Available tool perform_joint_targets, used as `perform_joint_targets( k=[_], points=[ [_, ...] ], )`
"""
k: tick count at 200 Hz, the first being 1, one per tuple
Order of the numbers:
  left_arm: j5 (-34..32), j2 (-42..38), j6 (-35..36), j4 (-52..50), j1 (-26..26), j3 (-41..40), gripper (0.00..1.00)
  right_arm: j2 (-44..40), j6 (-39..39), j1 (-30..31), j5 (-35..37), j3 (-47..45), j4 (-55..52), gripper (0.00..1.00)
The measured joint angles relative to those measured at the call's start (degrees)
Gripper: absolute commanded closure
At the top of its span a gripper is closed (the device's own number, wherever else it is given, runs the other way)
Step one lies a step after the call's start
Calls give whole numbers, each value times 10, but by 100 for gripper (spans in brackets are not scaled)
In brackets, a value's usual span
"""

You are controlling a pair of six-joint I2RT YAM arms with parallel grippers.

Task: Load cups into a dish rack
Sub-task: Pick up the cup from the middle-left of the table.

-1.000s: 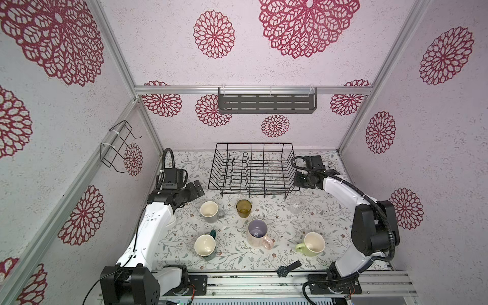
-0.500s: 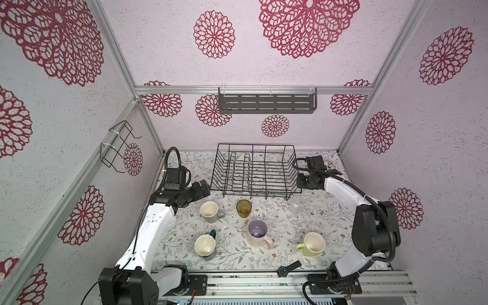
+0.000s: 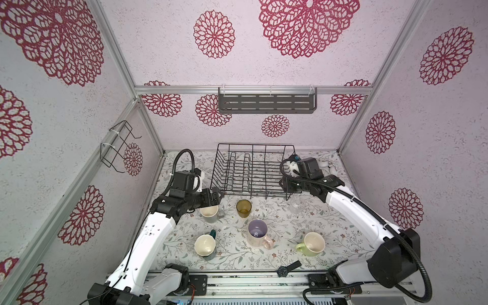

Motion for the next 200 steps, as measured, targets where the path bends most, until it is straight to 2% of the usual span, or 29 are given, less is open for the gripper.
perform_joint_targets(
  k=[50,100,128,166,200],
  points=[
    [-113,20,-24,-112,-4,9,2,-16,-1,53,-25,-56,7,46],
    [-138,51,-72,-108,-4,-22,9,-24,-1,53,-21,-63,45,46],
    [-158,107,-90,-88,-3,-20,19,-24,1,53,-15,-63,64,46],
    [-190,176,-122,-80,6,-10,44,-31,1,53,0,-75,77,46],
    [-193,219,-134,-62,7,-10,48,-36,4,53,5,-79,80,46]
  ],
)
